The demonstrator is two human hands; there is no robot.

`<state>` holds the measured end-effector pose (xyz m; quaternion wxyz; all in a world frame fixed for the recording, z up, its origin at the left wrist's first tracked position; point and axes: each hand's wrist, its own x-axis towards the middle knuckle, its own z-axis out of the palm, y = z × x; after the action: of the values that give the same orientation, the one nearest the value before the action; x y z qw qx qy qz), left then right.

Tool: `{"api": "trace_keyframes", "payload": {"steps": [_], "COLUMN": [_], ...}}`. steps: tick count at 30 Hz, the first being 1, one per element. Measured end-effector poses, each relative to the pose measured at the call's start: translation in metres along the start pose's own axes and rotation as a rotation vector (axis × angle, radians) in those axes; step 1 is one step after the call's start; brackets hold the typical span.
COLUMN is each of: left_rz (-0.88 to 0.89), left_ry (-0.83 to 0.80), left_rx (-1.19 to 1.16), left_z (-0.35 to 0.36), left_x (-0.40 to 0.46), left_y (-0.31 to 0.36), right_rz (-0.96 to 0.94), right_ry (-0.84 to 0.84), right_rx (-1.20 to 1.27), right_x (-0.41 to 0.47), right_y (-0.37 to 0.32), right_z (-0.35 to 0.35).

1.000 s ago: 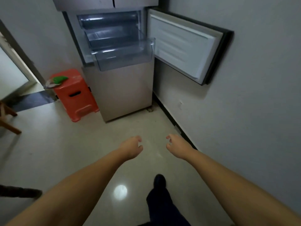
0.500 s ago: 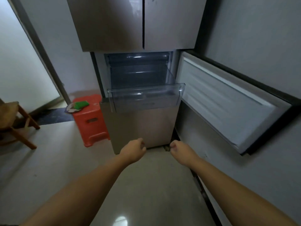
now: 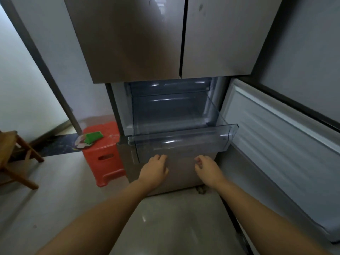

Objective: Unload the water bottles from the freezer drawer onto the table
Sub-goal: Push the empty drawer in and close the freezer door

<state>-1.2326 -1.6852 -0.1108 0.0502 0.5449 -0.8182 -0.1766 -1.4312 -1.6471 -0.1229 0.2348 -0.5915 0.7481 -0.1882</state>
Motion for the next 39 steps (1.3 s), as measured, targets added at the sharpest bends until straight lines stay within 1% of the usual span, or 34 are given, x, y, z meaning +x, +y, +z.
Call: {"api": "trace_keyframes", "payload": {"steps": [2, 5, 9, 11, 14, 16, 19, 22, 27, 30, 31, 33, 34, 36, 39], "left_rz": [0.002, 0.025, 0.007, -0.027, 0.008, 0.01, -0.116, -0.194, -0.165, -0.154, -0.151, -0.136, -0.127, -0.126, -0.121], "left_ry": [-0.002, 0.024, 0.008, 0.013, 0.031, 0.077, 0.058, 0.045, -0.01, -0.058, -0.062, -0.053, -0.049, -0.04, -0.015], "left_rx": [0.013, 0.128, 0.246, 0.291, 0.334, 0.344, 0.258, 0.231, 0.25, 0.268, 0.255, 0.249, 0.245, 0.251, 0.298], "left_z": [0.003, 0.017, 0.035, 0.041, 0.051, 0.061, 0.049, 0.027, 0.003, -0.005, -0.006, -0.011, -0.014, -0.013, -0.004], "left_x": [0.018, 0.039, 0.06, 0.066, 0.076, 0.091, 0.127, 0.167, 0.217, 0.245, 0.255, 0.278, 0.291, 0.305, 0.309], "left_y": [-0.004, -0.008, -0.012, -0.016, -0.02, -0.02, -0.011, -0.016, -0.039, -0.052, -0.057, -0.066, -0.073, -0.081, -0.086], "right_rz": [0.007, -0.019, -0.1, -0.147, -0.261, -0.305, -0.297, -0.372, -0.373, -0.361, -0.367, -0.415, -0.428, -0.411, -0.451], "right_ry": [0.025, 0.058, 0.067, 0.104, 0.195, 0.23, 0.218, 0.147, 0.032, -0.047, -0.035, 0.053, 0.069, 0.039, 0.074], "right_rx": [0.015, -0.026, -0.143, -0.203, -0.256, -0.27, -0.249, -0.302, -0.424, -0.455, -0.471, -0.514, -0.544, -0.552, -0.528], "right_x": [0.018, 0.039, 0.072, 0.086, 0.103, 0.121, 0.163, 0.201, 0.259, 0.289, 0.299, 0.322, 0.337, 0.352, 0.359], "right_y": [0.0, 0.009, 0.03, 0.038, 0.049, 0.053, 0.048, 0.032, 0.021, 0.017, 0.016, 0.011, 0.01, 0.01, 0.017], "right_z": [0.0, 0.006, 0.017, 0.018, 0.02, 0.018, 0.012, 0.005, -0.009, -0.011, -0.01, -0.007, -0.005, -0.002, 0.009]}}
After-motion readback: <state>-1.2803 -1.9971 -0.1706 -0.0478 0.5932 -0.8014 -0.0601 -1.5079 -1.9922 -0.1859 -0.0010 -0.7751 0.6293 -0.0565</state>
